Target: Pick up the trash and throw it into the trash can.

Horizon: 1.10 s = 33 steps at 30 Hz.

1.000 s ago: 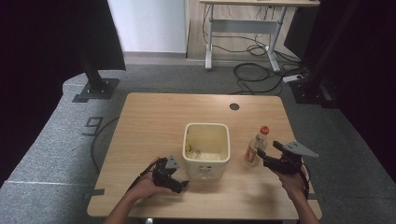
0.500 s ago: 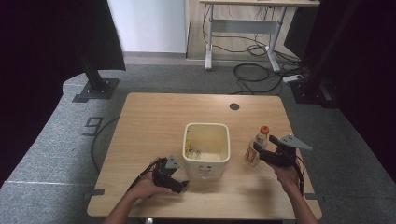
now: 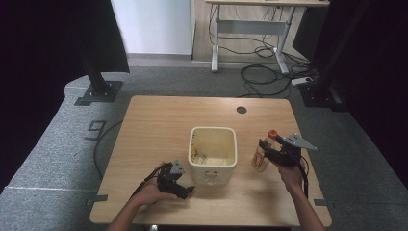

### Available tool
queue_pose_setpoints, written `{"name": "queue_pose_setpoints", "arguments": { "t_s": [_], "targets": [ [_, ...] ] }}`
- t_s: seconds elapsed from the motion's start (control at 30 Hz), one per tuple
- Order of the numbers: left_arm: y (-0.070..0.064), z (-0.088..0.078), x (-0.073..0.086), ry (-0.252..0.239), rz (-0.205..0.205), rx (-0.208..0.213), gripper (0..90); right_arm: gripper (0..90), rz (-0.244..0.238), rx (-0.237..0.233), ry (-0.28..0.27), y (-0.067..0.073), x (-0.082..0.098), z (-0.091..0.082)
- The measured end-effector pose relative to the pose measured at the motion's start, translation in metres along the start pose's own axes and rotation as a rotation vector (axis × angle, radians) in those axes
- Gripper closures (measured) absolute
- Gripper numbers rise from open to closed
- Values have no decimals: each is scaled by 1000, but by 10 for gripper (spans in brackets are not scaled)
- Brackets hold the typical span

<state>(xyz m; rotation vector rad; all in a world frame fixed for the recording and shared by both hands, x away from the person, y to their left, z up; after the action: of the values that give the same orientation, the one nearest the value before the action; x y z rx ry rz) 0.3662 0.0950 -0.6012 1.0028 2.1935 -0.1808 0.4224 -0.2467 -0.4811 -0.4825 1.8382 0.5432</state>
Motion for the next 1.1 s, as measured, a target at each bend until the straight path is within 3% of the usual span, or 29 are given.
{"name": "queue_pose_setpoints", "arguments": {
  "t_s": [0.07, 0.1, 0.47, 1.1],
  "targets": [
    [0, 0, 0, 0, 0, 0, 1, 428, -7, 6, -5, 0, -1, -1],
    [0, 0, 0, 0, 0, 0, 1, 520, -14, -9, -7, 2, -1, -1],
    [0, 0, 0, 1, 3, 1, 0, 535, -46, -7, -7, 4, -3, -4],
    [0, 0, 0, 0, 3, 2, 0, 537, -66, -45, -125, 22, -41, -35]
  ]
}}
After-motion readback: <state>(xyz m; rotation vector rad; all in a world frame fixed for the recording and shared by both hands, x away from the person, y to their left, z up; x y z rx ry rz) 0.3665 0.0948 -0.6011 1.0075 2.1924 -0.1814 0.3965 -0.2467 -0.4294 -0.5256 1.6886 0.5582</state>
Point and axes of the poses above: each handheld gripper's, and its own axes: z roughly forward along the jaws, x roughly out of its underside, y roughly to its left, the point moved 7 cm from there along z, roughly forward along the jaws, and after that the axes turned 12 degrees about -x, right-handed, at the moved point
